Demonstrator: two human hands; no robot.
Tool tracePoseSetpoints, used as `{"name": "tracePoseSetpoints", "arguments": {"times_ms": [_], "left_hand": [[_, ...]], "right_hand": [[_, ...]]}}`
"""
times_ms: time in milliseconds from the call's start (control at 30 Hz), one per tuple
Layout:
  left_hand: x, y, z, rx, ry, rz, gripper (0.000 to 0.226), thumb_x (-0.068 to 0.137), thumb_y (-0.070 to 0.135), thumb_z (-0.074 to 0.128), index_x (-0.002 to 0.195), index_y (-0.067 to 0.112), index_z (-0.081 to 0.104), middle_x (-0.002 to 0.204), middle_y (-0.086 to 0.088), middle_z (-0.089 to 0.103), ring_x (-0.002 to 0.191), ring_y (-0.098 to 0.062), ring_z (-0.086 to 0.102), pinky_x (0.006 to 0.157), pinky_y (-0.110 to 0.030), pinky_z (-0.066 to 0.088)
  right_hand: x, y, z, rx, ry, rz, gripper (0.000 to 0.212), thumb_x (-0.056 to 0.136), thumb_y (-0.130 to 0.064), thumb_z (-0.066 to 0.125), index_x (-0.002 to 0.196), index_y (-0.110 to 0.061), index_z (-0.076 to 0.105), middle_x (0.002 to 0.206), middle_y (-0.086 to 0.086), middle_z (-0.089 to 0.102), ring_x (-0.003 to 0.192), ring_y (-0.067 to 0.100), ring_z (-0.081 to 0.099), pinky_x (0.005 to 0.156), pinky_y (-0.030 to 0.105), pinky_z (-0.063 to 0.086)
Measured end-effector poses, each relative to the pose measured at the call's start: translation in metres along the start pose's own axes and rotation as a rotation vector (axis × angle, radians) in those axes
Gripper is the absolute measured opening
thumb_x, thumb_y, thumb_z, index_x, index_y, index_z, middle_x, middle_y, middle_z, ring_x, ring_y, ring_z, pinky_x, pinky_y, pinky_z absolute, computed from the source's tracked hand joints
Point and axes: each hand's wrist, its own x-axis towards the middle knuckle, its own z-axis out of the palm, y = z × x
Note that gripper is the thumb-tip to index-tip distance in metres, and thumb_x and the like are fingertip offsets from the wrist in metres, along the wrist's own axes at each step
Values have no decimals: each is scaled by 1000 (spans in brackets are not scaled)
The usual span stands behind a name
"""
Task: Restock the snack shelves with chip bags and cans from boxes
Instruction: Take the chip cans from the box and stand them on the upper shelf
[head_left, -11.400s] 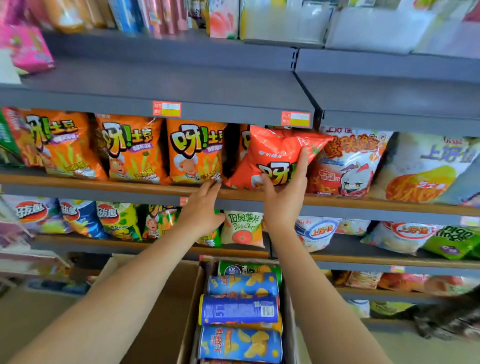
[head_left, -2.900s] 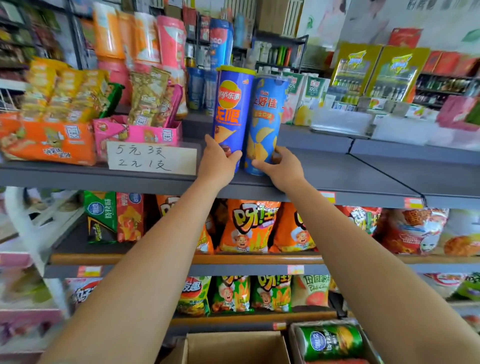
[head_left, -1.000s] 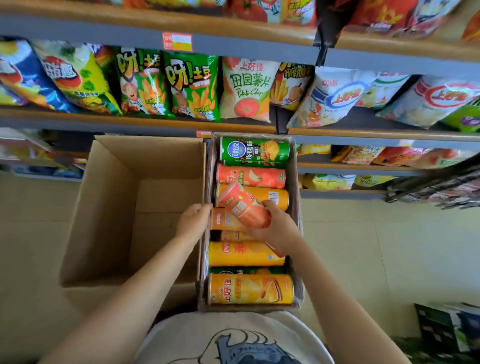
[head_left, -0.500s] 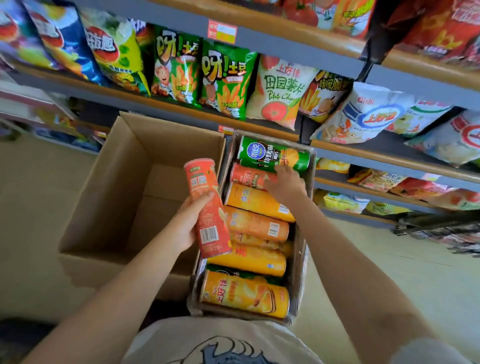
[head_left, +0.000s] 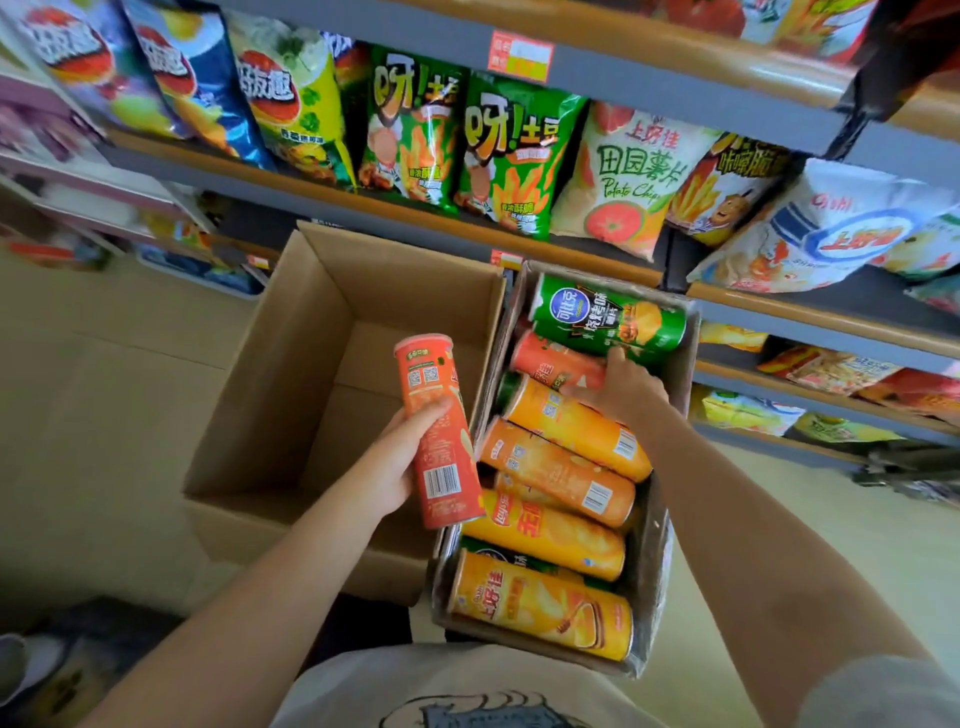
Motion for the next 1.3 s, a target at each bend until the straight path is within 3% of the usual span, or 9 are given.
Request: {"name": "tracePoseSetpoints", "arguments": {"times_ms": [167, 300, 467, 567, 733, 833, 1033, 1200, 1300], "left_hand": [[-1, 11, 0, 52, -18, -57, 61, 79, 47, 76, 129, 19, 54, 113, -12, 71, 101, -30, 70, 81, -44, 55], [-15, 35, 3, 77, -68, -93, 37, 89, 45, 66, 114, 18, 59, 105, -13, 72, 97, -30, 68, 80, -43, 52], [-40, 81, 11, 90, -179, 26, 40, 96, 44, 50, 114, 12, 65, 94, -13, 76, 86, -27, 71, 77, -39, 51], [-73, 124, 25, 51, -338, 145, 41, 96, 39, 46, 116, 9, 65, 93, -13, 76, 80, -25, 72, 77, -38, 52], [-152, 206, 55, 160, -545, 442, 43, 68, 30, 80, 106, 18, 64, 82, -4, 77, 68, -18, 74, 58, -31, 59], [-199, 263, 71, 112, -601, 720, 33, 57, 26, 76, 89, 23, 73, 76, -2, 76, 64, -15, 73, 57, -28, 58], [-269, 370, 76, -9, -459, 1147, 5, 85, 20, 64, 82, 16, 62, 56, 6, 66, 48, -7, 61, 50, -20, 51], [-260, 416, 51, -14, -348, 1175, 31, 70, 34, 70, 96, 18, 67, 76, -3, 70, 64, -18, 66, 63, -30, 56], [-241, 415, 44, -38, -364, 1164, 10, 89, 18, 67, 98, 17, 66, 70, 1, 71, 57, -11, 66, 54, -24, 54]], "right_hand": [[-17, -3, -20, 95, -107, 28, 87, 67, -81, 65, 127, -19, 52, 105, -3, 63, 96, 22, 63, 87, 38, 54], [-67, -15, -26, 765, -157, 31, 76, 65, -72, 76, 119, -21, 58, 106, -6, 67, 90, 16, 68, 80, 31, 54], [-135, -47, -11, 1352, -51, 110, 97, 43, -88, 75, 121, -33, 65, 115, 1, 74, 98, 24, 73, 94, 47, 56], [-177, -79, -58, 1557, 31, -64, 79, 59, -61, 85, 125, -24, 62, 111, 4, 75, 100, 25, 73, 91, 44, 57], [-231, -112, -171, 1589, 222, -437, 60, 73, -29, 81, 127, -19, 58, 119, 9, 72, 110, 30, 69, 94, 48, 55], [-255, -129, -238, 1589, 427, -569, 49, 76, -20, 76, 122, -20, 60, 110, 4, 74, 101, 22, 70, 88, 41, 58], [-278, -171, -366, 1418, 867, -737, 43, 81, -4, 77, 119, -7, 57, 91, -4, 71, 80, 5, 66, 72, 20, 54], [-238, -210, -437, 1244, 1122, -617, 53, 68, -37, 88, 110, -17, 63, 98, -5, 73, 88, 10, 68, 90, 38, 57], [-211, -236, -456, 1026, 1184, -448, 55, 70, -49, 84, 109, -20, 59, 95, -9, 69, 89, 14, 67, 83, 35, 53]]}}
